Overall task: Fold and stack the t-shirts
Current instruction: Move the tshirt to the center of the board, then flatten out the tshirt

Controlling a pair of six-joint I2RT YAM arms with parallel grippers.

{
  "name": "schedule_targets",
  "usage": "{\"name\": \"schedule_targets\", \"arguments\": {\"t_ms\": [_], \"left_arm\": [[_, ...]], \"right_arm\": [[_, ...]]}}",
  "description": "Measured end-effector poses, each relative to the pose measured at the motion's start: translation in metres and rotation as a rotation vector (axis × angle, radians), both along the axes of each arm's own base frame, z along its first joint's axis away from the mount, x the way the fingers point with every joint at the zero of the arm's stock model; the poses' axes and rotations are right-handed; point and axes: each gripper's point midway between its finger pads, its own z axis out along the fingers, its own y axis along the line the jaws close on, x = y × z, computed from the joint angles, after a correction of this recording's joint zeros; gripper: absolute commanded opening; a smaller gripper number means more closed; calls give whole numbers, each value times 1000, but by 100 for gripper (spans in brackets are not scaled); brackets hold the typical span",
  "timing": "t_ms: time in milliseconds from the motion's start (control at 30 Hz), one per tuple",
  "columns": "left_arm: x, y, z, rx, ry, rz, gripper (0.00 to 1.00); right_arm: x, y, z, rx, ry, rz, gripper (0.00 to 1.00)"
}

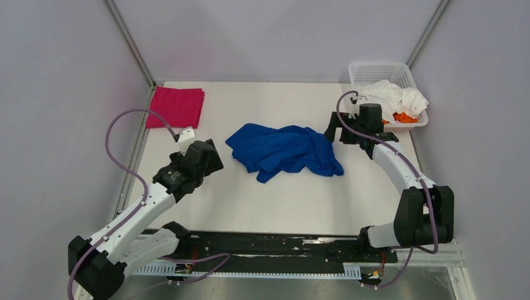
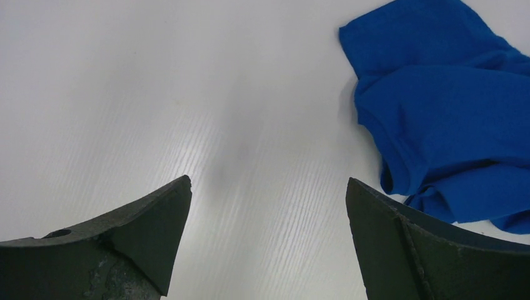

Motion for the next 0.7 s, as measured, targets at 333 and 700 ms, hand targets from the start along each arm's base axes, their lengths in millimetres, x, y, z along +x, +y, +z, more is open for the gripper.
{"name": "schedule_targets", "arguments": {"t_ms": [333, 700], "left_arm": [[8, -31, -36, -63, 128, -98, 100], [73, -46, -96, -307, 256, -97, 93]], "right_arm": [[-20, -61, -5, -38, 45, -407, 100], [-71, -83, -56, 11, 174, -634, 100]]}}
